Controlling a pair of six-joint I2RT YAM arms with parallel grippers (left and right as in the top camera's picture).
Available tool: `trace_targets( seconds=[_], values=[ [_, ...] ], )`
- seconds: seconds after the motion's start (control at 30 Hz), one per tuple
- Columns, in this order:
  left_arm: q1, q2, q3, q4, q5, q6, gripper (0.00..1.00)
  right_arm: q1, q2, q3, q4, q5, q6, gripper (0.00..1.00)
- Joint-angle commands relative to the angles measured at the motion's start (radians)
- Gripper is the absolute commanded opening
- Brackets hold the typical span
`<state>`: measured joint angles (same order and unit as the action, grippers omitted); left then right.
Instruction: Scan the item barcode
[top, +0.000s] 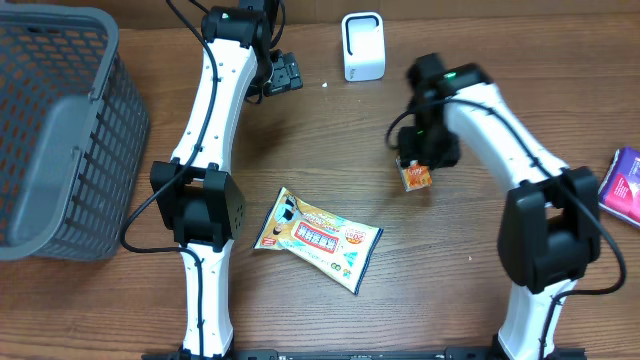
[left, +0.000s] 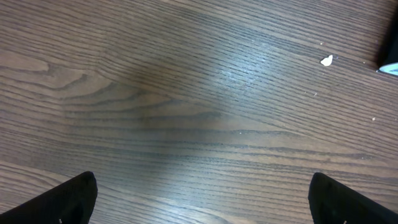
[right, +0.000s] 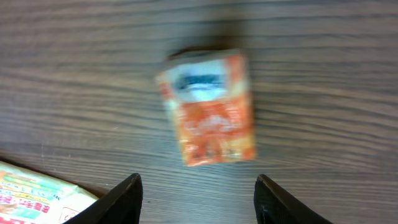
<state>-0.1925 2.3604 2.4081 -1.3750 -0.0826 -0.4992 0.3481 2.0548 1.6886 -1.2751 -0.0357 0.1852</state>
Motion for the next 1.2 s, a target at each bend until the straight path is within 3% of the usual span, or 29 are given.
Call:
trace_targets(
  seconds=[0.0, 0.2, 0.6, 0.8, 0.97, 1.17],
  values=[
    [0.002, 0.008, -0.005, 0.002, -0.002, -0.018, 1.0, 0.079, 0.021, -0.022, 0.016, 0.143, -0.005, 0.58],
    [0.003, 0.008, -0.005, 0.002, -0.002, -0.018, 1.0, 0.129, 0.031, -0.073, 0.083, 0.294, 0.032, 0.57],
    [0.002, 0.008, -0.005, 0.002, -0.002, -0.018, 1.0, 0.126, 0.033, -0.152, 0.169, 0.293, 0.027, 0.47],
    [0.002, 0.008, -0.005, 0.002, -0.002, -0.018, 1.0, 0.126, 0.033, -0.175, 0.204, 0.293, 0.029, 0.32],
    [0.002, 0.008, -0.005, 0.002, -0.002, -0.018, 1.0, 0.124, 0.033, -0.176, 0.216, 0.281, 0.055, 0.04],
    [0.002, 0.008, -0.005, 0.002, -0.002, -0.018, 1.0, 0.119, 0.032, -0.159, 0.216, 0.222, 0.055, 0.04]
  ],
)
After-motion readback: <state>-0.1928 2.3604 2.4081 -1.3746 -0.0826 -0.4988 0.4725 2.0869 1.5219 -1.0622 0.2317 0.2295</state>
